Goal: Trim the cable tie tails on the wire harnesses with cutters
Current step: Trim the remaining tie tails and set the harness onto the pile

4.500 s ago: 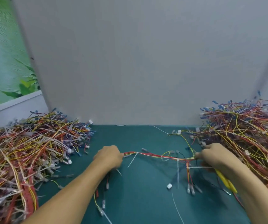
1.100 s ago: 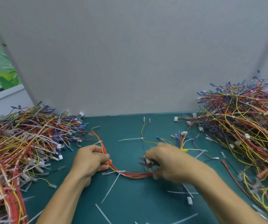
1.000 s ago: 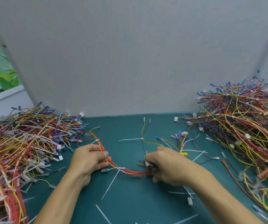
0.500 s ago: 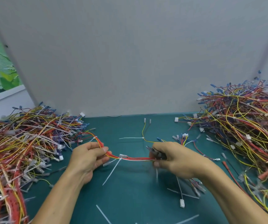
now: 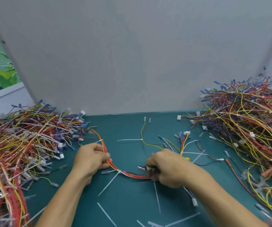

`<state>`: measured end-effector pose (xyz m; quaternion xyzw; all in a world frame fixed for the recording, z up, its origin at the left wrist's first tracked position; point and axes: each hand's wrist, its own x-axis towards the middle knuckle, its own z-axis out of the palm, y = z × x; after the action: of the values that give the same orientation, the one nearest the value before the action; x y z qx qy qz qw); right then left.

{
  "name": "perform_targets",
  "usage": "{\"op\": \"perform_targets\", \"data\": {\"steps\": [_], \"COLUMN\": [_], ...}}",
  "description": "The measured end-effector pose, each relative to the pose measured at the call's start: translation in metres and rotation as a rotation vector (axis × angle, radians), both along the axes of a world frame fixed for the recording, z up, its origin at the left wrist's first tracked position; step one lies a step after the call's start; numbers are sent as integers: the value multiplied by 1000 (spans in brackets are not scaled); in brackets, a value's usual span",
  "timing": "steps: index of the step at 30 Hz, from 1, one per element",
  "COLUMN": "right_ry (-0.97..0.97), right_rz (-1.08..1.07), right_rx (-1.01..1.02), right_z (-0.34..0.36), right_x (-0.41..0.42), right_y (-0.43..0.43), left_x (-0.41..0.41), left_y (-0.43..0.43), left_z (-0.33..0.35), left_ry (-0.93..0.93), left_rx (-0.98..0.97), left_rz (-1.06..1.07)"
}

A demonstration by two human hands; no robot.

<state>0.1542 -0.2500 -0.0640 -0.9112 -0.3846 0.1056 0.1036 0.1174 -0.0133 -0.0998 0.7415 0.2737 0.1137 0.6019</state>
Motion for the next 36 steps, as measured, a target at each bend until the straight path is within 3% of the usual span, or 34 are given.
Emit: {"op": "perform_targets", "data": {"steps": [6, 11, 13, 15, 18, 24, 36], "right_ry": [27, -40, -142, -200, -69, 20, 216], "right_rz": [41, -302, -486, -651, -774, -744, -659], "right_rx": [33, 635, 744, 680, 519, 314, 182], "right_z": [13, 54, 53, 42, 18, -11, -2], "right_x": [5, 27, 37, 48, 59, 59, 53], "right_y": [-8, -52, -68, -80, -86, -63, -62], "left_x": [-1, -2, -2, -2, -2, -3, -2], "left_y": [-3, -4, -4, -4, -3, -1, -1], "left_z": [3, 5, 6, 6, 5, 7, 5], "left_ry": [8, 11, 11, 10, 14, 11, 21], "left_rx": [13, 10, 5, -1, -5, -26, 8], "left_rz": [-11, -18, -24, -29, -44, -70, -69]}}
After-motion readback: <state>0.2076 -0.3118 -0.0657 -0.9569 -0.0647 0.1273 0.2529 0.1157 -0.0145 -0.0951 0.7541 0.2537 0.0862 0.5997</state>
